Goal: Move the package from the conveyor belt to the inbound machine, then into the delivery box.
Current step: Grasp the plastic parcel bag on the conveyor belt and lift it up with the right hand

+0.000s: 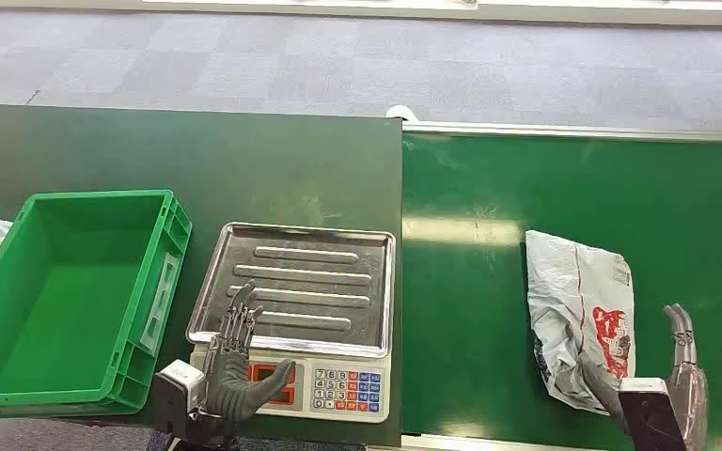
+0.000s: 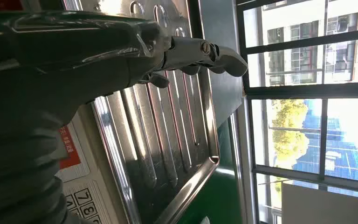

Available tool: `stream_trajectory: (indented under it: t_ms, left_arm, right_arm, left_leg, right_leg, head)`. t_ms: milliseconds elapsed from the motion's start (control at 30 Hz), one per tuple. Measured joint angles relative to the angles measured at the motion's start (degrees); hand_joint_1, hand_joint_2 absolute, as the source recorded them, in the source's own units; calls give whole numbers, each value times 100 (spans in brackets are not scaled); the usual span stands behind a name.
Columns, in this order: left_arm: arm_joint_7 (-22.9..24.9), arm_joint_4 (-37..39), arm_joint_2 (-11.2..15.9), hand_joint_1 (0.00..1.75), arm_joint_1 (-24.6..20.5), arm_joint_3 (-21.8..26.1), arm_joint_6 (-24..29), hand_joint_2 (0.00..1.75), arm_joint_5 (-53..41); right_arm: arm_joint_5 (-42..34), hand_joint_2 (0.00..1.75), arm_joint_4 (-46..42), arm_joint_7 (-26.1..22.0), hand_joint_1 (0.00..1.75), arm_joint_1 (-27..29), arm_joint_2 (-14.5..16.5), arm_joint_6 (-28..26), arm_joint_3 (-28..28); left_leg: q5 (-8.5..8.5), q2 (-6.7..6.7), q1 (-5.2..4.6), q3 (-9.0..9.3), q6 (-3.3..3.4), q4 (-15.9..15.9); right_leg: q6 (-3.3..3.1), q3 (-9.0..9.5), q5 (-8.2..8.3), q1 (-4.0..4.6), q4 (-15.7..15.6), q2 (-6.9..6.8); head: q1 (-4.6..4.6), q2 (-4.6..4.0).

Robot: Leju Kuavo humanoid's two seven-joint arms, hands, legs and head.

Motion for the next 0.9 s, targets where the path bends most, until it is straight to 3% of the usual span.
stream_trajectory:
  t_ms: [167, 300, 433, 667, 800, 900]
  left_arm:
    - [2, -1, 5, 0, -68, -42, -69, 175, 35]
    - [29, -1, 5, 0, -235, -93, -133, 175, 34]
    - [44, -1, 4, 0, -318, -109, -148, 175, 34]
    - [46, 0, 5, 0, -324, -113, -148, 175, 34]
    - [49, 2, 5, 0, -345, -116, -148, 175, 37]
    - [56, 28, 5, 0, -406, -129, -151, 175, 40]
  right_arm:
    - [282, 175, 467, 569, 0, -689, -482, 66, -47]
    - [923, 175, 1739, 1105, 0, -1906, -907, 343, 84]
    - [1257, 175, 2966, 1208, 0, -2767, -1084, 365, 346]
    - [1307, 175, 3801, 1209, 0, -3176, -1202, 359, 553]
    - [1555, 175, 4360, 1312, 0, -3448, -1198, 684, 750]
    - [1654, 175, 5079, 1321, 131, -3714, -1125, 959, 975]
  left_leg:
    - [3, 6, -4, 0, 5, 2]
    - [14, 15, -4, 8, 12, 3]
    - [28, -6, -1, 8, 12, 4]
    - [28, -11, -1, -12, 10, 1]
    - [27, -3, -2, -13, 10, 1]
    - [30, -6, -1, -10, 11, 1]
  right_leg:
    - [7, 4, 11, -3, 0, 4]
    - [8, 5, 28, -4, 0, 13]
    - [8, 5, 31, -2, 0, -4]
    - [9, -7, 29, -1, 1, -9]
    - [8, -9, 29, -1, 1, -4]
    - [8, -7, 30, -1, 1, -7]
  head:
    - [1, 0]
    - [1, 0]
    - [-1, 0]
    - [0, 0]
    - [0, 0]
    - [0, 0]
